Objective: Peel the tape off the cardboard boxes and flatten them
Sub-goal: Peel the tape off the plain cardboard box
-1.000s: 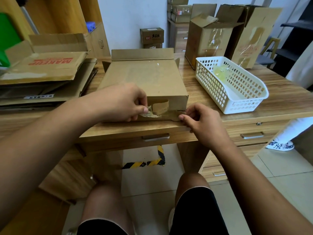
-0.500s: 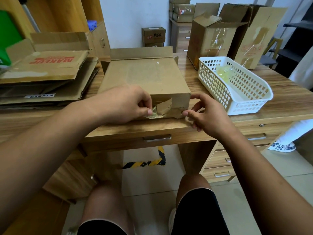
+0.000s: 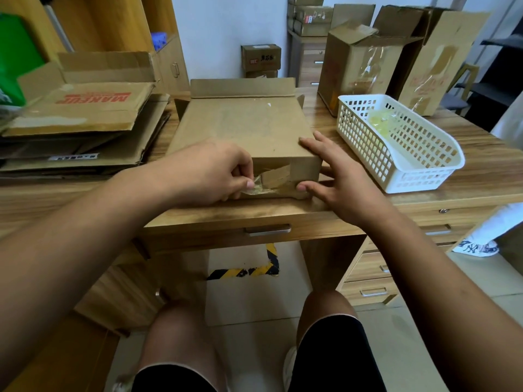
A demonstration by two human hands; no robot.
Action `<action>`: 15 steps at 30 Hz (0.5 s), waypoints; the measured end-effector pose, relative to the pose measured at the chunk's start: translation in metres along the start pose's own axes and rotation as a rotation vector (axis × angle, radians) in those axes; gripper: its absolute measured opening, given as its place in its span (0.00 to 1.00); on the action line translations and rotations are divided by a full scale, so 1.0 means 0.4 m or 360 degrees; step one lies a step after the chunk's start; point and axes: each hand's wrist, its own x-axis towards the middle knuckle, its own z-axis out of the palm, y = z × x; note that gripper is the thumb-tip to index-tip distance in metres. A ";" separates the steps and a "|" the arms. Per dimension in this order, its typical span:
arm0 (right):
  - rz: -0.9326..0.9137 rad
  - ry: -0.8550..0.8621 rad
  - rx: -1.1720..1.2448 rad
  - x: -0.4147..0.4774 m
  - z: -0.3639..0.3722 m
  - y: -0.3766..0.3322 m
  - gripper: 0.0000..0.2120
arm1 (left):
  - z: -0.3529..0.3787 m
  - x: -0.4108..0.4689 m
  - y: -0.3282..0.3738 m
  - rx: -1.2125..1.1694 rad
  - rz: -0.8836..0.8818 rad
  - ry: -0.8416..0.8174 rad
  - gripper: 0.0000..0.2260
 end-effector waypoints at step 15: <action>-0.0076 0.0042 -0.0145 0.008 0.006 0.027 0.33 | -0.008 -0.016 -0.045 -0.0043 -0.0029 -0.0016 0.02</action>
